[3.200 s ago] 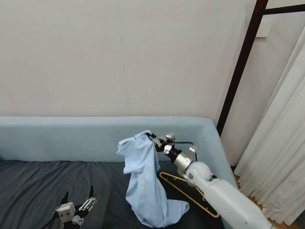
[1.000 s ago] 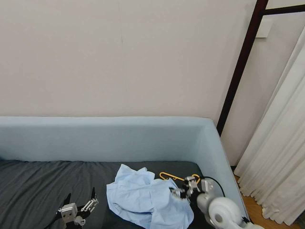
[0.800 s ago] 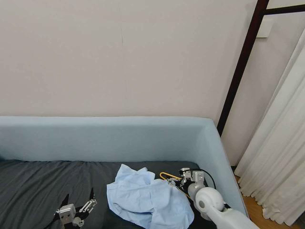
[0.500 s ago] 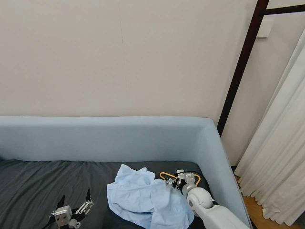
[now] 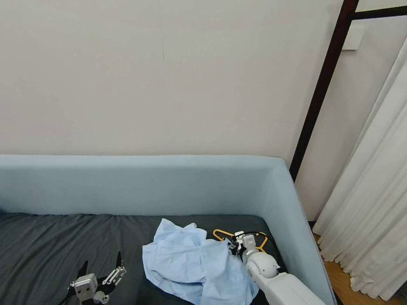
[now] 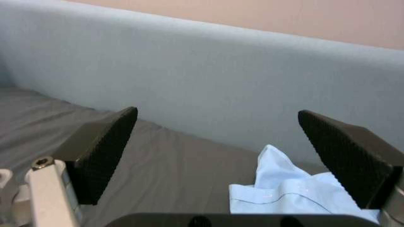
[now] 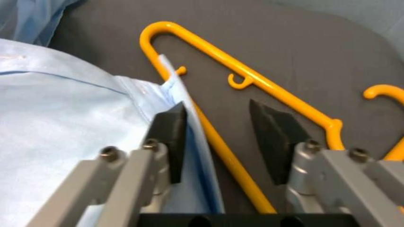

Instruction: Pick up the clothes from the sofa and hang them on the clothes hanger.

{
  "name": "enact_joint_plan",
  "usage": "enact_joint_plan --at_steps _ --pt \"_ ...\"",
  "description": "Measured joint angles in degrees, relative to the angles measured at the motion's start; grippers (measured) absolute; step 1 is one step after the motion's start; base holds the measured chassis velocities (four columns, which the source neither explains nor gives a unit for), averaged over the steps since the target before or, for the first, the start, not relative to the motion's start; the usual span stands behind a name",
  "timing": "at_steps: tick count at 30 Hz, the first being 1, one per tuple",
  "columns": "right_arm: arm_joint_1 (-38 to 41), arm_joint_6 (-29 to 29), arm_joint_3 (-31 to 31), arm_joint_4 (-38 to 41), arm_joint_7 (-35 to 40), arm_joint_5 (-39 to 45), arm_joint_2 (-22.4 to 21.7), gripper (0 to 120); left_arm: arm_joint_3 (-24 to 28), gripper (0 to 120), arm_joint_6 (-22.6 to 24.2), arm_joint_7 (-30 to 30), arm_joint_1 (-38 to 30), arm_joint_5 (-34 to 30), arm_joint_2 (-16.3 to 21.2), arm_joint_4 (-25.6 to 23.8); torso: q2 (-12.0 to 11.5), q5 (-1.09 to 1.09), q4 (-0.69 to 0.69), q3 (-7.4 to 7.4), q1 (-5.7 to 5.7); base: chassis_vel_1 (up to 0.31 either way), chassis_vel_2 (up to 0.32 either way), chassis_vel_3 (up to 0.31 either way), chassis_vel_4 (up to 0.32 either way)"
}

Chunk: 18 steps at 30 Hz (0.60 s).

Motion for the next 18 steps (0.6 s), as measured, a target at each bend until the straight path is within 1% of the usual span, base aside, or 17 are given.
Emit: enact_joint_plan --at_steps 3,4,8,9,11,14,16,18 --pt "-0.24 0.03 -0.12 0.38 -1.36 -0.21 -0.44 23 -0.01 100 0.02 -0.15 -0.19 0.0 0.05 0.17 0.0 0.0 0.0 0.0 0.0 0.0 0.0 0.0 0.0" --pt "-0.24 0.03 -0.12 0.38 -1.36 -0.21 -0.44 23 -0.01 100 0.02 -0.15 -0.19 0.0 0.05 0.17 0.0 0.0 0.0 0.0 0.0 0.0 0.0 0.0 0.0" --pt "-0.57 0.04 -0.45 1.21 -2.97 -1.08 -0.76 5 0.01 100 0.05 -0.28 -0.48 -0.01 0.11 0.43 0.0 0.0 0.0 0.0 -0.01 0.0 0.0 0.0 0.0" --pt "-0.57 0.04 -0.45 1.21 -2.97 -1.08 -0.76 5 0.01 100 0.05 -0.28 -0.48 -0.01 0.11 0.43 0.0 0.0 0.0 0.0 -0.01 0.0 0.0 0.0 0.0" --pt "-0.83 0.48 -0.58 1.81 -3.87 -1.64 -1.15 0 0.05 100 0.05 -0.32 -0.61 -0.04 0.17 0.56 0.0 0.01 0.0 0.0 -0.01 0.0 0.0 0.0 0.0" --pt "-1.45 1.93 -0.94 3.13 -5.07 -2.58 -2.16 0 0.08 100 0.07 -0.44 -0.91 -0.18 0.45 0.87 0.0 0.01 0.0 0.0 -0.01 0.0 0.0 0.0 0.0" --pt "-2.18 5.11 -1.16 4.15 -6.12 -5.16 -3.39 0 0.1 100 0.08 -0.48 -1.22 -0.37 0.71 1.16 0.0 0.01 0.0 0.0 -0.01 0.0 0.0 0.0 0.0" --pt "-3.1 10.66 -1.16 4.66 -7.92 -9.42 -4.58 0 0.25 100 0.1 -0.5 -1.6 -0.53 1.01 1.45 0.0 0.01 0.0 0.0 -0.01 0.0 0.0 0.0 0.0"
